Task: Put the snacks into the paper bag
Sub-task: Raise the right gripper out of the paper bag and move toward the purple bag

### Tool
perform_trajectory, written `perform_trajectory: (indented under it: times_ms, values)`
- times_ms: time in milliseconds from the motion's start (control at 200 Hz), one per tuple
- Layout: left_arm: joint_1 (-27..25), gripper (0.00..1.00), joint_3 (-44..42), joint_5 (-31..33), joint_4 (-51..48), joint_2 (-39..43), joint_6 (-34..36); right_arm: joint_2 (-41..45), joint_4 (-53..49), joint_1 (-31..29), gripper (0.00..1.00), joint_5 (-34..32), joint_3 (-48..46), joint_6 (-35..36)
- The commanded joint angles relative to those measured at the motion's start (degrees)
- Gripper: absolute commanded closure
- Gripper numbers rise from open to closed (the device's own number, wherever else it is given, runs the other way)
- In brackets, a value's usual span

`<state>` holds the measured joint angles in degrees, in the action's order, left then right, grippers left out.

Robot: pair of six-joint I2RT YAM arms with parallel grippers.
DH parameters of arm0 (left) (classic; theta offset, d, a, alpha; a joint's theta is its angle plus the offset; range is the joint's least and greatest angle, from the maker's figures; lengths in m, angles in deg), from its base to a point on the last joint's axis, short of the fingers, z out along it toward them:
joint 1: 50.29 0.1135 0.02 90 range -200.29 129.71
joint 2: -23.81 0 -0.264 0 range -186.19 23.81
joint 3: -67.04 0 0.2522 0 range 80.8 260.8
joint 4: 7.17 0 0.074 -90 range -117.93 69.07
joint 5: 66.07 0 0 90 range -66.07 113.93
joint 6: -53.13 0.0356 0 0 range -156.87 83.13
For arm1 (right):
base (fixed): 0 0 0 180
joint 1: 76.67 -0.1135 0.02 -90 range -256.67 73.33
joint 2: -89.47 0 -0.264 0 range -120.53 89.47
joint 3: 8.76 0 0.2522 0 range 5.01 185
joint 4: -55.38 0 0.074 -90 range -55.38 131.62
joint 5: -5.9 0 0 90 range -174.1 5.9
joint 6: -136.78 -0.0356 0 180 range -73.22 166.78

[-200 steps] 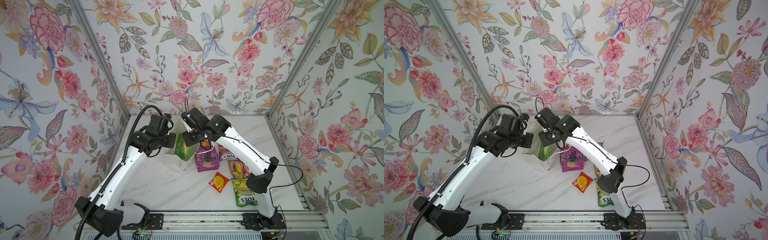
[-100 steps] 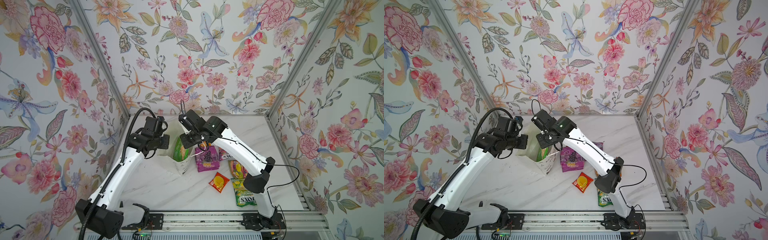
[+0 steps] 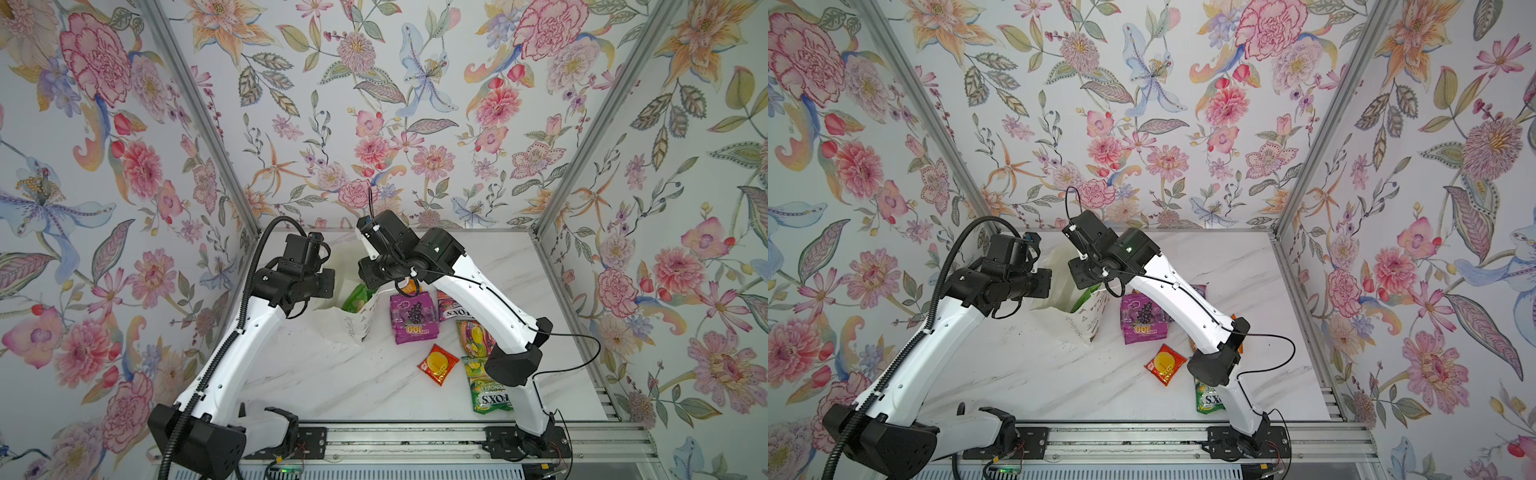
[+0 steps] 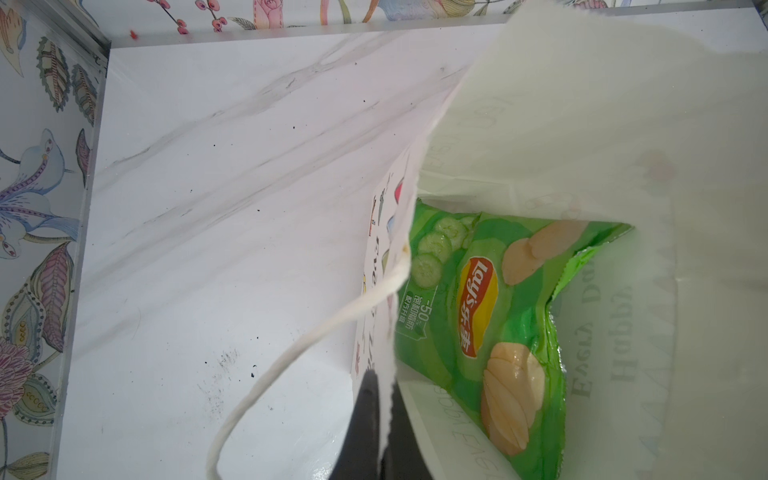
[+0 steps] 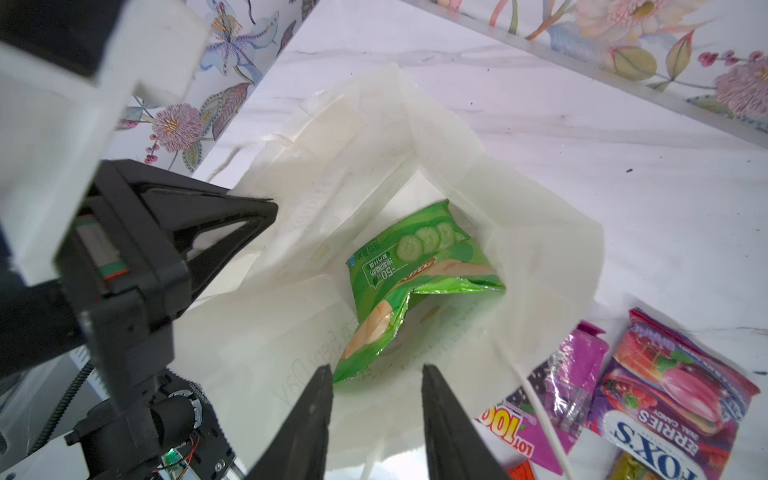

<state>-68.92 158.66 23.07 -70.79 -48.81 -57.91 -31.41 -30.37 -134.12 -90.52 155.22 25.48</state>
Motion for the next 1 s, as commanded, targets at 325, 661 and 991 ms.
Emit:
perform_trajectory:
  times_ms: [325,661,991]
  values:
    - [7.93,1.0,-3.51,-2.21,3.11,2.37,1.43,12.22,3.7,-2.87,0.37,-10.94,-3.02,0.7]
    - [11.45,1.0,-2.32,-3.54,3.04,3.96,2.57,30.9,19.18,0.53,0.2,-17.12,-35.12,-0.61]
    - [15.46,1.0,-5.92,-5.7,4.67,4.66,4.25,35.45,27.17,12.98,0.11,-8.75,-59.42,-4.12]
